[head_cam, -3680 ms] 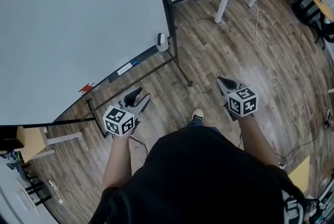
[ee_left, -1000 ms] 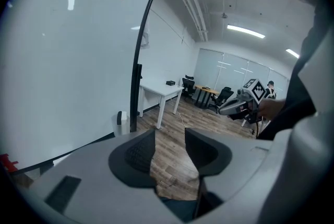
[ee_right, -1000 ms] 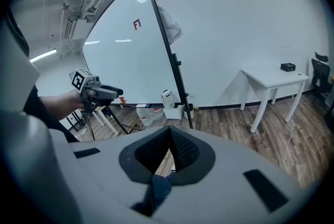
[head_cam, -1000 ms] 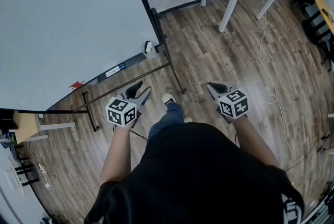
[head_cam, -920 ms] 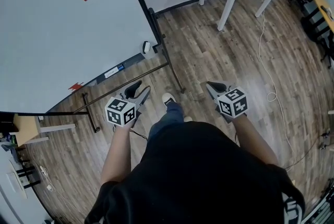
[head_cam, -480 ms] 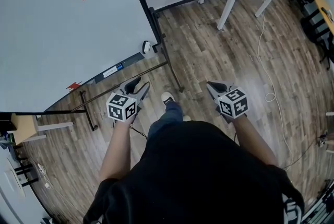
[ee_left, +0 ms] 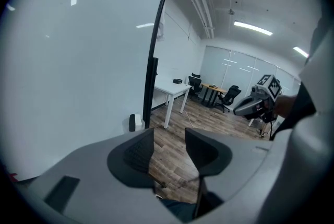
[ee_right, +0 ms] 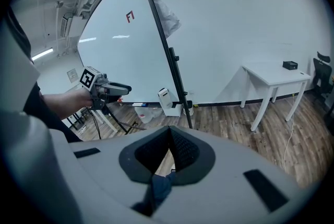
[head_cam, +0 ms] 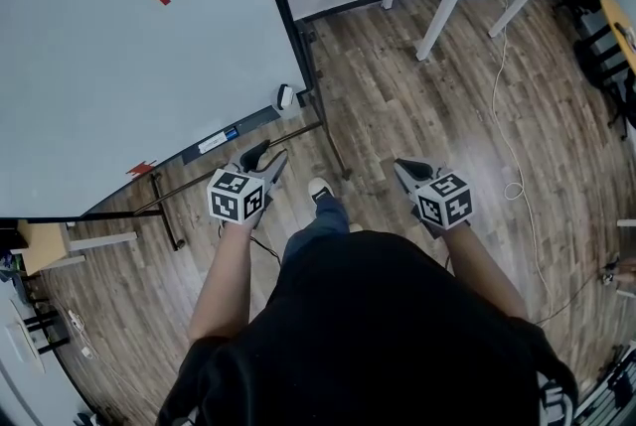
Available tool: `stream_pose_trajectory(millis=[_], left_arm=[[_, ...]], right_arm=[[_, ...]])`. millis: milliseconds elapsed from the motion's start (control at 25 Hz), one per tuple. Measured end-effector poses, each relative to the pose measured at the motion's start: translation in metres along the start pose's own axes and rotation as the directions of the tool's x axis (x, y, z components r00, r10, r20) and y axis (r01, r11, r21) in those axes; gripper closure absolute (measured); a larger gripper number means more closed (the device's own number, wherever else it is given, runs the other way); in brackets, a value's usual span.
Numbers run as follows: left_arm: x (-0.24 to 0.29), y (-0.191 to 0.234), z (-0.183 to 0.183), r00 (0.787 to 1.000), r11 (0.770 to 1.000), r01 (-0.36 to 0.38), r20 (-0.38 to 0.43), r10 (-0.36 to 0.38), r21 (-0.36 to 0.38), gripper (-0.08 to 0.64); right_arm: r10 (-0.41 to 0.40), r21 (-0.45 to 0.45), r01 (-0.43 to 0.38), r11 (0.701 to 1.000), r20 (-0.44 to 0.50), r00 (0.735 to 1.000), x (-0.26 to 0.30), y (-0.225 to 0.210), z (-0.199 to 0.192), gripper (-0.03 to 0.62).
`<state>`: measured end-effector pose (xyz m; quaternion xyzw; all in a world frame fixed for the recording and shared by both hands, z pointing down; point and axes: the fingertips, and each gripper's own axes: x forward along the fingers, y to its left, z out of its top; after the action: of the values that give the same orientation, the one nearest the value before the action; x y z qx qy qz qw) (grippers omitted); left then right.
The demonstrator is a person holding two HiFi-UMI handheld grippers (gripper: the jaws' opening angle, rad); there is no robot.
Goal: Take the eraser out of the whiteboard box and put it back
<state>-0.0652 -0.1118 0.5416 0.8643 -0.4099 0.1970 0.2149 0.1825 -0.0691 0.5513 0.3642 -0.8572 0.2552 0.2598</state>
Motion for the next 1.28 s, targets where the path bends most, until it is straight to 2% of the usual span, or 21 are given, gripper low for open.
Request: stream_pose_trajectory(millis=[640, 1280], left_arm=[[0.055, 0.055, 0.043, 0.999, 0.999, -0.044, 0.032, 0.043, 0.01, 0.373], [0.113, 0.091, 0.025, 0.997, 0.998, -0.054, -0.061, 0.053, -0.017, 0.331]], right_arm=[[-0.005, 0.007, 0.005, 1.0, -0.039, 0.999, 0.044, -0.014, 0.023, 0.597], [0.003, 0.035, 0.0, 0.999, -0.096, 0.995, 0.079, -0.024, 0.022, 0.597]])
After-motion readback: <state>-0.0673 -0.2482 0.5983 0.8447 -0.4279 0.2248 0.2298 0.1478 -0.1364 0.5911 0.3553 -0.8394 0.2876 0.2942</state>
